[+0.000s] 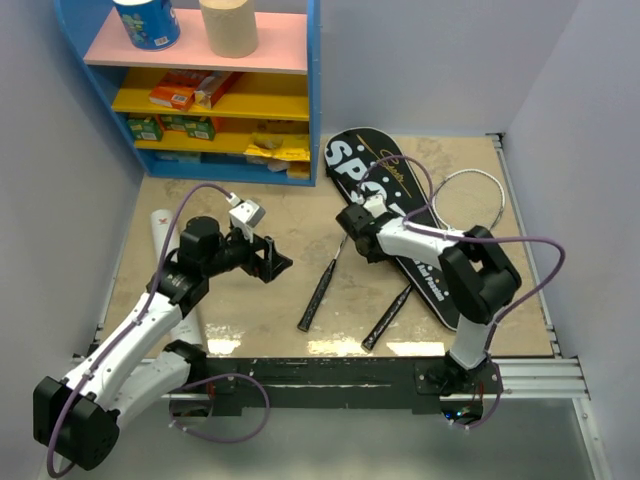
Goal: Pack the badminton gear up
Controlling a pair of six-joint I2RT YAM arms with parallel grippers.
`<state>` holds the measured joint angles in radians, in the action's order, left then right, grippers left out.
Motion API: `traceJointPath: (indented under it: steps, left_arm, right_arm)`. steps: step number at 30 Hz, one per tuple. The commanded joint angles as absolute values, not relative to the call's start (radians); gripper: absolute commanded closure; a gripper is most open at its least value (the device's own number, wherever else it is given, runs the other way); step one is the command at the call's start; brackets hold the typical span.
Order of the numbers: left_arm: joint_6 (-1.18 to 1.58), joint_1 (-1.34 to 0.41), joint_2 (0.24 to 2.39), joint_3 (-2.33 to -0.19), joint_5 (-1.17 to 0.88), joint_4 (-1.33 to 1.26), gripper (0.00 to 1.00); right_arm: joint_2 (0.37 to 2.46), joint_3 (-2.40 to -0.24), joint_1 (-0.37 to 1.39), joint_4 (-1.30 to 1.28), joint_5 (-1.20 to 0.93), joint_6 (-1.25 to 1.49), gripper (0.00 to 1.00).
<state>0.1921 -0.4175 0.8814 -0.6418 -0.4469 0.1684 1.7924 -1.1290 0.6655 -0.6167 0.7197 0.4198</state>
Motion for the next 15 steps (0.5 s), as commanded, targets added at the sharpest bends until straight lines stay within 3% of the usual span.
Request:
traceJointPath:
  steps: [1, 15]
  left_arm:
    - [0.201, -0.428, 0.848, -0.637, -0.462, 0.123, 0.11]
    - [0.187, -0.445, 0.853, -0.638, -0.440, 0.140, 0.11]
  right_arm:
    - [1.877, -1.216, 0.759, -0.685, 0.891, 0.488, 0.36]
    - [2.092, -1.282, 0.795, -0.854, 1.123, 0.661, 0.34]
